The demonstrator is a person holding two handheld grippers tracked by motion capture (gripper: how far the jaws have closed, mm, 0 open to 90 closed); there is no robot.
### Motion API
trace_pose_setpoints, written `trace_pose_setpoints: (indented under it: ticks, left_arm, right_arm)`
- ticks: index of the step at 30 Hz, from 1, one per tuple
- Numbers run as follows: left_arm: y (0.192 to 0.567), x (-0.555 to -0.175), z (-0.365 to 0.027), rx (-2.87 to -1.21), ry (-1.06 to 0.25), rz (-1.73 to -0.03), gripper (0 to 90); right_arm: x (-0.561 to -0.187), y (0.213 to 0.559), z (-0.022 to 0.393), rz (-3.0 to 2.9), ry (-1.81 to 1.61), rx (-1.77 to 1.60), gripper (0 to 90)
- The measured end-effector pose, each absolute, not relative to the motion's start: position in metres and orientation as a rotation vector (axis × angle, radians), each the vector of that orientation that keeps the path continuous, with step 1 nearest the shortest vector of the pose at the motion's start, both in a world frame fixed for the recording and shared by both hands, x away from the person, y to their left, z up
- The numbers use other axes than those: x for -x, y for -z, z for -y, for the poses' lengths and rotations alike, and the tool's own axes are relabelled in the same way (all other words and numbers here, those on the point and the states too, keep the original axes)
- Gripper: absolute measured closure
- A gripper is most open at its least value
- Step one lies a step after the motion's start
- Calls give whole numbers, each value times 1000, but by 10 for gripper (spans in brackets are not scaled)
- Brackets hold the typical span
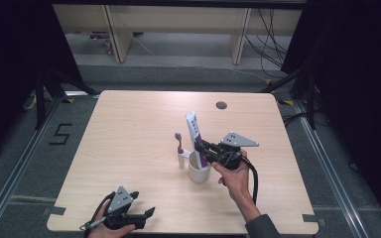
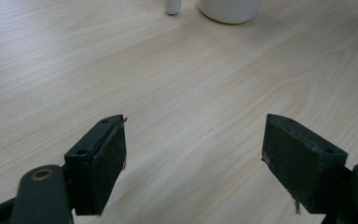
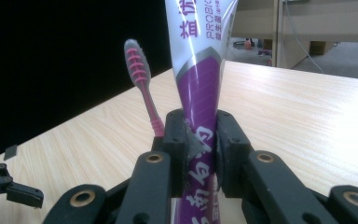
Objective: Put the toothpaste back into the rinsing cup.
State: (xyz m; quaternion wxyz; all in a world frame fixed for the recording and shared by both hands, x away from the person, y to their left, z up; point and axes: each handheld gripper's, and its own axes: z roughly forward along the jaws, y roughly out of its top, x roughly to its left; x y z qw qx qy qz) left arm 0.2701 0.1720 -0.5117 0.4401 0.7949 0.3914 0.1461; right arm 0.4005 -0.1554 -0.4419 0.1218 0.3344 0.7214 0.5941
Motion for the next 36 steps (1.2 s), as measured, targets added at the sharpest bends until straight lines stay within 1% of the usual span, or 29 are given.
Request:
trace_pose_setpoints:
  ticks: [19, 20, 23, 26, 36]
  left_arm:
    - [512, -270, -172, -1976, -362, -967, 214]
    - [512, -270, -172, -1977, -365, -968, 214]
    - [511, -270, -172, -1979, -365, -967, 214]
    - [512, -270, -172, -1980, -364, -963, 214]
    - [513, -270, -171, -1966, -361, -966, 214]
  right_arm:
    - [-396, 452, 154, -2181, -1617, -900, 772]
    - [-393, 452, 153, -2195, -1618, -952, 772]
    - [-395, 454, 154, -2202, -1608, -904, 772]
    - [-391, 454, 154, -2210, -1595, -937, 772]
    - [-390, 454, 156, -2249, -1518, -896, 773]
